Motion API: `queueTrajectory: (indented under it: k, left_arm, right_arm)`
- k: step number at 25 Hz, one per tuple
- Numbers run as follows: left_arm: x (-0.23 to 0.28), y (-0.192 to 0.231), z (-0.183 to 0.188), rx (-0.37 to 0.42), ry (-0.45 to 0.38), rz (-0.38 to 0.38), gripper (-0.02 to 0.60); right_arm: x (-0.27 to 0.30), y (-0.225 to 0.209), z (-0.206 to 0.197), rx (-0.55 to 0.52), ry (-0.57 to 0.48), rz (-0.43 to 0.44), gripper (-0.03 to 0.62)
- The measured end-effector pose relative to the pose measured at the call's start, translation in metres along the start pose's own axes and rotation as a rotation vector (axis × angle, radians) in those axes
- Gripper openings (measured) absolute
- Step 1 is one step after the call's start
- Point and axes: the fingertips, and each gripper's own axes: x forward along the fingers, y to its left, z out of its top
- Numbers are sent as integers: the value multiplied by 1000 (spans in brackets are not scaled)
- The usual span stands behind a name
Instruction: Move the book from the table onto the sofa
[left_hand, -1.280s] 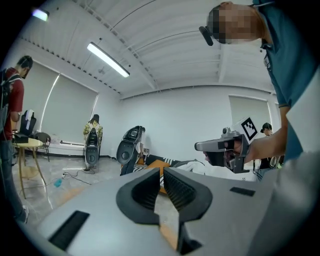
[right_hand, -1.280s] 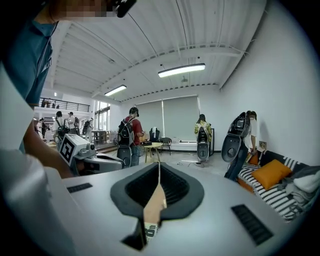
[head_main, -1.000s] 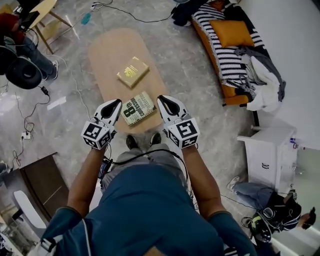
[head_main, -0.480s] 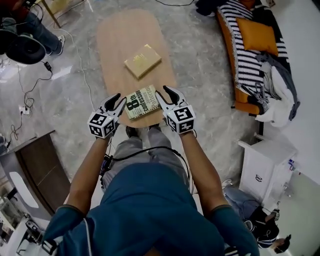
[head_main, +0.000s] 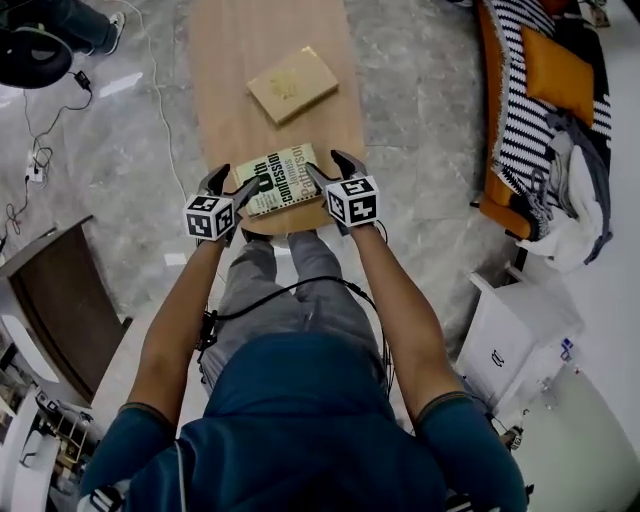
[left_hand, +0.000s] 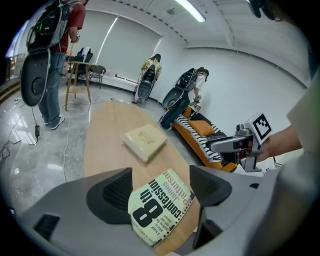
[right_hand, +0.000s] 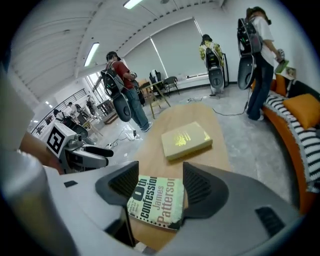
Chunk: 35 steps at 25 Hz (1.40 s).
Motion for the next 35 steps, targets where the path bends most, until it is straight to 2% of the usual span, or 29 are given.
queueTrajectory:
  k: [6, 9, 17, 23, 26, 27, 28, 32, 35]
  left_arm:
    - [38, 38, -61, -94, 98, 60, 342]
    - [52, 48, -84, -117, 133, 75, 342]
    - [77, 77, -133, -249, 175, 138, 351]
    - [90, 80, -148, -290, 201, 112, 351]
    - [94, 83, -151, -307, 203, 115, 350]
    - [95, 85, -152, -309, 200, 126, 350]
    - [95, 87, -152, -313, 197, 137, 346]
    - [94, 90, -152, -365, 192, 172, 311]
    - [89, 87, -144, -353, 182, 181, 311]
  right_arm:
    - [52, -30, -62, 65, 156, 27, 288]
    - [72, -39, -84, 78, 211, 44, 287]
    - [116, -48, -129, 96, 311, 77, 287]
    - [132, -42, -148, 129, 362, 124, 287]
    - [138, -39, -154, 117, 383, 121, 285]
    - [139, -40, -155, 115, 387, 110, 278]
    - [139, -42, -156, 117, 393, 100, 239]
    - [133, -41, -159, 132, 420, 93, 207]
    - [124, -39, -151, 113, 397, 71, 195]
